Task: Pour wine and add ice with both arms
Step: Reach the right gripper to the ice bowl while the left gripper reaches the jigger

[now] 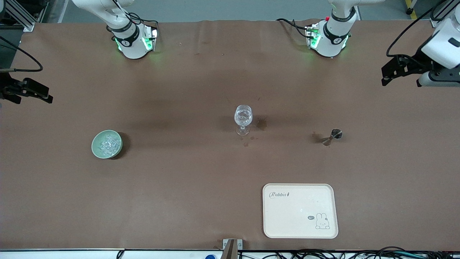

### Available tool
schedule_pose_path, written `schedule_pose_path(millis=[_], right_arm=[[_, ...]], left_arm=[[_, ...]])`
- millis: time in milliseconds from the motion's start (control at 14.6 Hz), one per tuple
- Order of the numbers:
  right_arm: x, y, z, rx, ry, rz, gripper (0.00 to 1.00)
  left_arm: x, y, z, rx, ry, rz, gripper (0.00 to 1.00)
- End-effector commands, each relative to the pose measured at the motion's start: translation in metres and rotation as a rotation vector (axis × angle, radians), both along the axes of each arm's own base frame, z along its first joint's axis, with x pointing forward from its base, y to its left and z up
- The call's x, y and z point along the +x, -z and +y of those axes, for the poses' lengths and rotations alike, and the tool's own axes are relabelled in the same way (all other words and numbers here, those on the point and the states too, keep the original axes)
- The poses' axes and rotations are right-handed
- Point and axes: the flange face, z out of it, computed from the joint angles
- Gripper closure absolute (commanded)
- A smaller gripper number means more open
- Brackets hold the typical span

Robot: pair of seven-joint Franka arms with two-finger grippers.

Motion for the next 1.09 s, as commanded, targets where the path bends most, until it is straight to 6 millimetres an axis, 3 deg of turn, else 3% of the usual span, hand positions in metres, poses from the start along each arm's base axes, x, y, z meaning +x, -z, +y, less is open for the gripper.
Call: schedule_pose_path(millis=[0, 137, 273, 547, 752, 1025], right_arm=[[0.002, 0.030, -0.005, 0.006, 0.000, -0.002, 0.00], [0.011, 0.057, -0.010, 0.002, 0.011, -0.014, 0.00], [0.020, 0.086, -0.010, -0.003, 0.010, -0.011, 0.00], [0.032, 0.167, -0.022, -0.019, 0.031, -0.046, 0.00], [0.036, 0.224, -0.023, -0.036, 0.029, -0.071, 0.00], [0.038, 0.286, -0.025, -0.050, 0.028, -0.070, 0.00]], left_arm=[[0.025, 0.016, 0.016, 0.031, -0.018, 0.011, 0.00], [0.038, 0.044, 0.016, 0.020, -0.059, 0.064, 0.00], [0.046, 0.066, 0.033, 0.021, -0.173, 0.104, 0.00], [0.060, 0.115, 0.053, -0.069, -0.340, 0.191, 0.00], [0.060, 0.169, 0.078, -0.157, -0.475, 0.220, 0.00], [0.066, 0.254, 0.116, -0.306, -0.640, 0.332, 0.02]])
